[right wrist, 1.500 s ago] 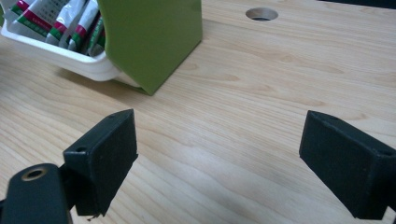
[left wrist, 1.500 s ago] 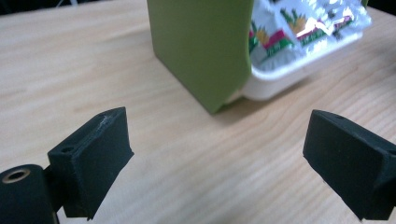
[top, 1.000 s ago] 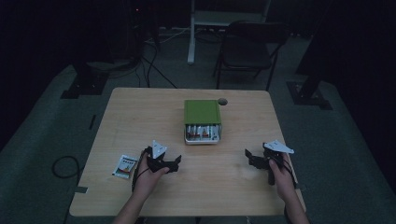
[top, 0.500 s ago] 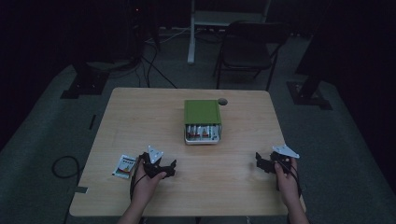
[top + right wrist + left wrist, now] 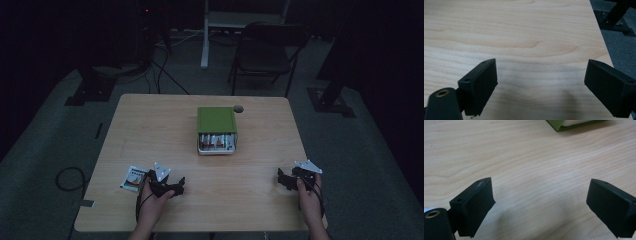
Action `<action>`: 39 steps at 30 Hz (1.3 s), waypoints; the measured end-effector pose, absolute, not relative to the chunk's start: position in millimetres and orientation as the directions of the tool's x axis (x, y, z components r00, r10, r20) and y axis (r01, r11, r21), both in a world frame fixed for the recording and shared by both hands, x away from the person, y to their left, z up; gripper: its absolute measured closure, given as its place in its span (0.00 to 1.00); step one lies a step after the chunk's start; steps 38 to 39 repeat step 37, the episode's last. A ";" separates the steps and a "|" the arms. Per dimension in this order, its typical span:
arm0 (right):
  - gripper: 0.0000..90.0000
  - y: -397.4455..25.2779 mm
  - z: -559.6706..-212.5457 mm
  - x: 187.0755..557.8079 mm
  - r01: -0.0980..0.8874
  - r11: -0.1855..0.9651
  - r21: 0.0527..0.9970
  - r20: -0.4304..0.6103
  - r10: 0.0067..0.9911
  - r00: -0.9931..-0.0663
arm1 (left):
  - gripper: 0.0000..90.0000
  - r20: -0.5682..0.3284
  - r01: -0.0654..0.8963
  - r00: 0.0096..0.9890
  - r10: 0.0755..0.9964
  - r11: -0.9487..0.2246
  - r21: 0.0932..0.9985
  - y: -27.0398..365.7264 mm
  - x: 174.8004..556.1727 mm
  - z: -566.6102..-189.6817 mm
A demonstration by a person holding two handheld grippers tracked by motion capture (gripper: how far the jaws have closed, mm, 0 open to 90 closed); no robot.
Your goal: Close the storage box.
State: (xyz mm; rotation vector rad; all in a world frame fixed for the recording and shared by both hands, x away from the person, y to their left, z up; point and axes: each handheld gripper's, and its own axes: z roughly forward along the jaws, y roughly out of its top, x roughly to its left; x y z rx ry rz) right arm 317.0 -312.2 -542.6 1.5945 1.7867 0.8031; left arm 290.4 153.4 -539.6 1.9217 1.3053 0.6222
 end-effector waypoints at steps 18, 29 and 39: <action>0.12 -311.2 -550.8 307.4 0.690 0.077 0.720 0.016 0.992 -0.128 | 0.09 0.014 0.655 0.394 0.919 -0.292 0.697 149.5 279.1 -546.6; 0.12 -312.6 -550.9 308.8 0.687 0.094 0.721 0.017 0.988 -0.152 | 0.07 0.013 0.680 0.315 0.949 -0.236 0.694 141.3 279.2 -547.0; 0.12 -312.7 -550.6 309.0 0.687 0.095 0.720 0.017 0.988 -0.153 | 0.03 0.013 0.685 0.321 0.947 -0.241 0.688 140.0 280.4 -547.1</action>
